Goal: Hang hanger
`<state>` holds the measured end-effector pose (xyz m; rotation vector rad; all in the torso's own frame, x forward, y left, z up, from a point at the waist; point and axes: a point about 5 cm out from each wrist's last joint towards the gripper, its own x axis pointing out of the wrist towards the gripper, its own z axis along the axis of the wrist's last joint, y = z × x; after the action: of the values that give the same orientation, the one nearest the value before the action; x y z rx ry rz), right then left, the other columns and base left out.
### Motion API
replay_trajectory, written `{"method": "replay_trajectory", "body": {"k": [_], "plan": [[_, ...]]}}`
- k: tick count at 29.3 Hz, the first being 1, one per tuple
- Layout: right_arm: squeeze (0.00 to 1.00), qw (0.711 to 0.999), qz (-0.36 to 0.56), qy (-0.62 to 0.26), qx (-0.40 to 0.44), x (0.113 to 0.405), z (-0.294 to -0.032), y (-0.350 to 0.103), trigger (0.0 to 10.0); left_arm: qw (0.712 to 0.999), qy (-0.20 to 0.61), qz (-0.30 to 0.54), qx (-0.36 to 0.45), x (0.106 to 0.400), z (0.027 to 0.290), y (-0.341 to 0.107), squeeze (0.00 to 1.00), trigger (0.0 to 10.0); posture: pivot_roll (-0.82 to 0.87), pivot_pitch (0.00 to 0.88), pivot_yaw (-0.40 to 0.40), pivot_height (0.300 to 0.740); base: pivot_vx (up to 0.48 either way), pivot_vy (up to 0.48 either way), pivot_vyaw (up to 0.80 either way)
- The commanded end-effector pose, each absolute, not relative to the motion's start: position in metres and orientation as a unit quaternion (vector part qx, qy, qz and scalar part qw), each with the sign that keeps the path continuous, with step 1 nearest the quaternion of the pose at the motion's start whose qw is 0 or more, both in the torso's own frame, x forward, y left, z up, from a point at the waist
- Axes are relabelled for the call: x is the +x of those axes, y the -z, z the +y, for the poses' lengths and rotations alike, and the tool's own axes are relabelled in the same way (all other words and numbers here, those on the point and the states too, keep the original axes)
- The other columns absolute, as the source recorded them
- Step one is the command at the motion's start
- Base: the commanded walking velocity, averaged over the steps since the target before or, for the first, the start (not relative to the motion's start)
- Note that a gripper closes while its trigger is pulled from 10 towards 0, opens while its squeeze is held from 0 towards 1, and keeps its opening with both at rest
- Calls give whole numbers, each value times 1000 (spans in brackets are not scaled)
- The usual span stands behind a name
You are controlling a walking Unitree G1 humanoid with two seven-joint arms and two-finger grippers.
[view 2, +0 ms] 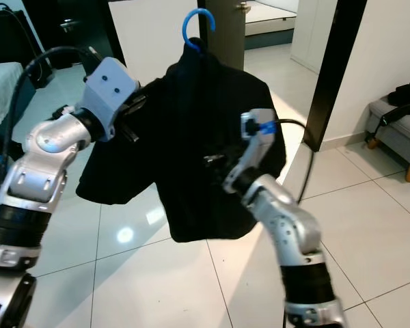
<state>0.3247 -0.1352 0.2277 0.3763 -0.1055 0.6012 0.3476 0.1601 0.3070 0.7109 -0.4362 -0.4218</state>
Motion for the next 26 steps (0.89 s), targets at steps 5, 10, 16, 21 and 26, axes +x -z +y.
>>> {"method": "replay_trajectory", "body": {"k": [5, 10, 16, 21, 26], "plan": [[0, 953, -88, -247, 153, 329, -173, -247, 10000, 862, 225, -232, 390, 342, 175, -309, 0, 0, -33, 0, 27, 740, 0, 0, 0], [0, 956, -120, -237, 122, 327, -196, -267, 10000, 844, 268, -233, 401, 336, 179, -304, 0, 0, -43, 0, 29, 740, 0, 0, 0], [0, 960, -128, -229, 97, 327, -203, -273, 10000, 831, 318, -212, 404, 332, 174, -292, 0, 0, -44, 0, 30, 740, 0, 0, 0], [0, 963, -129, -222, 84, 328, -208, -275, 10000, 830, 331, -202, 401, 332, 174, -287, 0, 0, -43, 0, 33, 740, 0, 0, 0], [0, 974, -115, -193, 24, 333, -219, -274, 10000, 828, 355, -207, 381, 331, 172, -285, 0, 0, -47, 0, 36, 740, 0, 0, 0]]}}
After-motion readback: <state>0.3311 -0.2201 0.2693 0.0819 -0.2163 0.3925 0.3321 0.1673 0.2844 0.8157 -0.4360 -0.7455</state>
